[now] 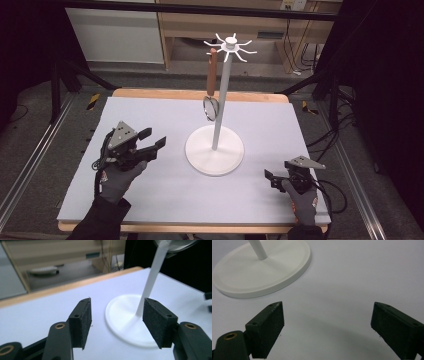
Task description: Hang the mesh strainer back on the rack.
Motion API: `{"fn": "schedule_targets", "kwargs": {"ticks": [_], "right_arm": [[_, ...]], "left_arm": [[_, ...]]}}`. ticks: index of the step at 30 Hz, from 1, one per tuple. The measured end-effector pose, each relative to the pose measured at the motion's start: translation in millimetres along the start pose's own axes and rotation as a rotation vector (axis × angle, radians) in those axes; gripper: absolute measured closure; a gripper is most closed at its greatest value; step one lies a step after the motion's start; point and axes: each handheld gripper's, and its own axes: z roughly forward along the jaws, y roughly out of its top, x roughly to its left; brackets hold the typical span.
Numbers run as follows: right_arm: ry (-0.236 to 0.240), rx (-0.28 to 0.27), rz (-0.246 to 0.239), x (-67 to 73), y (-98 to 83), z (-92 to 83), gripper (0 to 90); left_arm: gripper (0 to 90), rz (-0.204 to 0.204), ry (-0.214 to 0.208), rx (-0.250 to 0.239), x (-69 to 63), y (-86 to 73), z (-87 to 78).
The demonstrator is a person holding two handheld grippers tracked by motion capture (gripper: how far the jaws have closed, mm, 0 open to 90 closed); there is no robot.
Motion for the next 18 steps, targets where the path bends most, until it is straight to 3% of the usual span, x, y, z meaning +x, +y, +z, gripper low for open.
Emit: {"fn": "schedule_targets", "kwargs": {"ticks": [4,7,13,18], "right_arm": [[-0.011,0.015,-0.013,-0.2,-0.9,0.9,11.7],[-0.014,0.027,-0.012,0.3,-1.6,1.3,11.7],[-0.016,0.038,-0.015,0.1,-2.8,2.5,11.7],[-0.015,0.043,-0.019,0.1,-3.0,3.2,11.6]], "left_arm": [[39.1,-0.047,0.026,0.052,15.6,-25.9,-0.4],[38.6,-0.044,0.063,0.096,25.0,-41.9,-0.2],[37.5,-0.080,0.105,0.146,42.9,-69.2,-7.0],[36.0,-0.059,0.179,0.197,59.4,-86.6,-10.3]]}}
